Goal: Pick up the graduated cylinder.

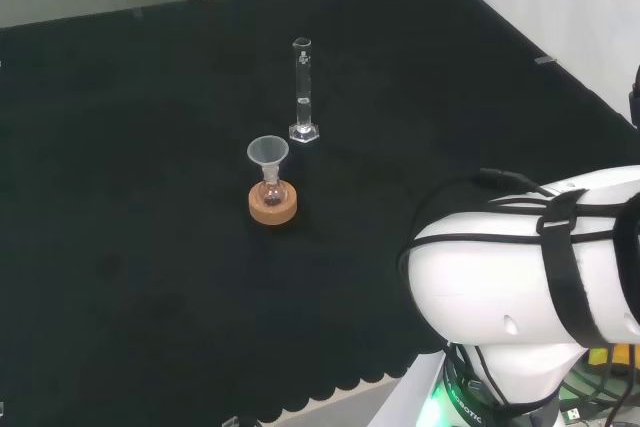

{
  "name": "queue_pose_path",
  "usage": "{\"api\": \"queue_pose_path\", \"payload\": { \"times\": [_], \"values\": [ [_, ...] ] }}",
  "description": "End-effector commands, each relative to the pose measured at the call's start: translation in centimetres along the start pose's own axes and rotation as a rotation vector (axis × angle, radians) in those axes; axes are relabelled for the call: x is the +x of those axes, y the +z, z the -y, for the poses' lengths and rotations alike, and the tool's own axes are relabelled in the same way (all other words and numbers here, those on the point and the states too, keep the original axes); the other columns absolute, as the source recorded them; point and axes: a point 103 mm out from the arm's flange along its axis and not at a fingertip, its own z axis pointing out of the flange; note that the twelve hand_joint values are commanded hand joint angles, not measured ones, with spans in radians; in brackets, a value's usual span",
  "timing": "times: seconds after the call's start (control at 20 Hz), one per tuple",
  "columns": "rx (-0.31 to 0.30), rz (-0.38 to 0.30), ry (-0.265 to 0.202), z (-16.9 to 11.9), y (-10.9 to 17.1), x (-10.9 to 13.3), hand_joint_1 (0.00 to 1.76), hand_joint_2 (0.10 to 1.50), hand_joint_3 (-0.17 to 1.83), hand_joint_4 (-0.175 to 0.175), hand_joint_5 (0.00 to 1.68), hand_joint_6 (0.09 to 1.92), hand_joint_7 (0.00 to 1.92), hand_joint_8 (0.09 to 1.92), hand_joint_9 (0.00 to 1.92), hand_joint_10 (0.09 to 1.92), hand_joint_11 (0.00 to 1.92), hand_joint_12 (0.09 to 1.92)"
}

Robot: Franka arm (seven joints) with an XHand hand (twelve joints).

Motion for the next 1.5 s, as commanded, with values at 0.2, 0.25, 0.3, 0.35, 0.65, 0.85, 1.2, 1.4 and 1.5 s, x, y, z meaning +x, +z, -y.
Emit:
{"api": "queue_pose_path", "payload": {
  "times": [0.2,0.25,0.3,0.35,0.65,0.85,1.2,1.4,1.5],
  "values": [
    [-0.008,0.006,0.002,-0.2,0.1,0.0,0.00,1.22,0.39,0.012,0.19,0.09,0.00,0.48,0.16,0.63,0.03,1.36],
    [-0.008,0.005,0.004,-0.2,0.1,0.0,0.00,1.23,0.37,0.012,0.20,0.09,0.00,0.48,0.16,0.63,0.03,1.37],
    [-0.006,0.003,0.006,-0.3,0.2,0.0,0.00,1.24,0.37,0.012,0.20,0.09,0.00,0.49,0.16,0.63,0.03,1.37],
    [-0.011,-0.002,0.010,-0.3,0.2,-0.1,0.00,1.24,0.36,0.012,0.20,0.09,0.00,0.49,0.16,0.63,0.03,1.37],
    [0.014,-0.012,0.030,-1.6,1.3,-0.8,0.00,1.25,0.35,0.012,0.21,0.09,0.01,0.49,0.16,0.63,0.03,1.37],
    [0.005,-0.046,0.049,-3.0,3.2,-2.3,0.01,1.25,0.34,0.012,0.21,0.09,0.01,0.49,0.17,0.64,0.04,1.38],
    [0.035,-0.064,0.064,-5.9,6.5,-4.2,0.08,1.24,0.31,0.003,0.24,0.09,0.04,0.50,0.20,0.64,0.06,1.37],
    [0.036,-0.082,0.064,-8.9,8.6,-5.1,0.12,1.22,0.30,0.001,0.25,0.09,0.05,0.50,0.21,0.64,0.07,1.37],
    [0.029,-0.107,0.057,-11.0,9.9,-5.8,0.13,1.22,0.30,0.000,0.25,0.09,0.05,0.50,0.21,0.64,0.07,1.37]
  ]
}}
